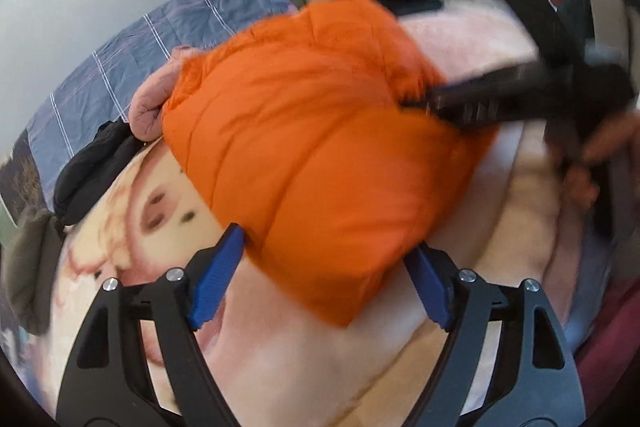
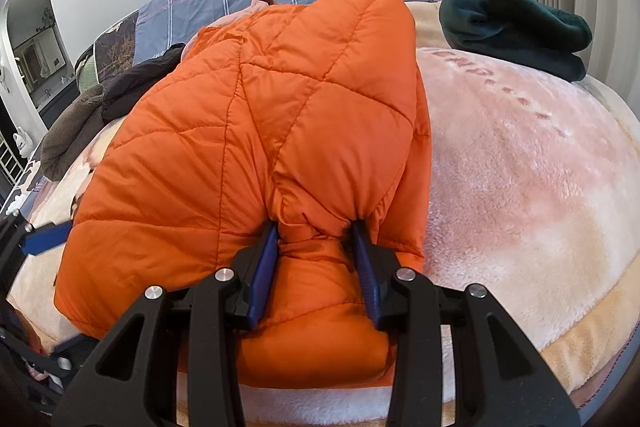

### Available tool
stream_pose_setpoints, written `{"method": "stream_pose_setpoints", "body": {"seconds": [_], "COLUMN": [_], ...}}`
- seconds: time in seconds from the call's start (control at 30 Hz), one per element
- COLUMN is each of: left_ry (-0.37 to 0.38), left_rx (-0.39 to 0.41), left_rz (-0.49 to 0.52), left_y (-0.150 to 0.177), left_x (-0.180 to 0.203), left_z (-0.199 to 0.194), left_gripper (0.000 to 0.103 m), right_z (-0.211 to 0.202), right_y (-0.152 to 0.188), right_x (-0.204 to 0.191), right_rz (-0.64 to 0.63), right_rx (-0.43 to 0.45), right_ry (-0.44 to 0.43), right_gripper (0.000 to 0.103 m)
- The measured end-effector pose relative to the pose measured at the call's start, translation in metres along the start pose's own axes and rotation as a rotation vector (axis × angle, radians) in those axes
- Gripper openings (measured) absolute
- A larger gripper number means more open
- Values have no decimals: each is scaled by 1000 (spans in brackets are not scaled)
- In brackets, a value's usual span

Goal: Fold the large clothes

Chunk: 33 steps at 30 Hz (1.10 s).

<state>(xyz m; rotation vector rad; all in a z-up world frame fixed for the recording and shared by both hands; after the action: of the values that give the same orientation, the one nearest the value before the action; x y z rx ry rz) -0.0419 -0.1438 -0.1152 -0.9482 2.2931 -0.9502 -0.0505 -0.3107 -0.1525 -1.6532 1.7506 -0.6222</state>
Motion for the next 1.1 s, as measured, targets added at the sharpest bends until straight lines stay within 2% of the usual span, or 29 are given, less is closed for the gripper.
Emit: {"method": "stream_pose_setpoints", "body": {"seconds": [0.07,0.13,0.2,0.47,0.57,0.63,0.7,0.73,0.77,0.83,0.9,0.97,1.0,1.03,1.1], "left_ry": [-32,-132,-196,-234,-207,-154,10,83,136,147,171,213,205,199,197], "left_rx": [28,22,-4,-85,-103,-120,-152,-161,-147,-89,4,69,85,87,11], "left_rz": [-3,42,65,19,-20,-30,-58,-69,-66,-44,-64,-107,-110,-109,-114], "left_y": [-6,-7,-2,28,31,30,28,24,17,2,-21,-43,-49,-53,-50], "left_x": [-3,-4,-5,-35,-40,-38,-34,-32,-33,-36,-42,-44,-43,-40,-35], "left_z": [-1,7,16,6,4,1,-11,-17,-29,-45,-59,-57,-50,-38,3], "left_gripper": [81,82,82,83,81,69,33,27,25,25,25,25,25,26,29], "right_z": [0,1,1,3,4,3,2,1,1,0,0,0,0,-1,-1], "right_y": [0,0,0,0,1,0,1,2,2,3,4,4,4,4,4], "right_x": [0,0,-1,1,-1,0,1,1,1,1,-1,-1,-1,-1,-2], "right_rz": [4,7,1,2,-4,-8,-5,-1,5,12,7,8,9,9,8], "right_rx": [2,5,3,-10,-7,-6,4,7,10,13,16,16,16,16,16], "right_ry": [-3,-1,10,0,12,11,-1,-4,-7,-9,0,1,-1,-1,1], "right_gripper": [39,39,39,39,39,40,41,41,41,41,41,41,41,41,41]}}
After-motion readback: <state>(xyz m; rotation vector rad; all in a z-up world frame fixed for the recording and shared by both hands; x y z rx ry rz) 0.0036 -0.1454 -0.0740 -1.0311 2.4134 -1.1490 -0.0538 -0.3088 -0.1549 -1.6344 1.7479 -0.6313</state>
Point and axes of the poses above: each gripper's, at about its wrist camera, not at the fingertips, and z roughly the way its jaws point, x to its right, y to its underside, the point moved 5 cm from there along z, roughly the way its jaws point, and after that the axes turned 7 degrees about -z, right-handed, at the moved point
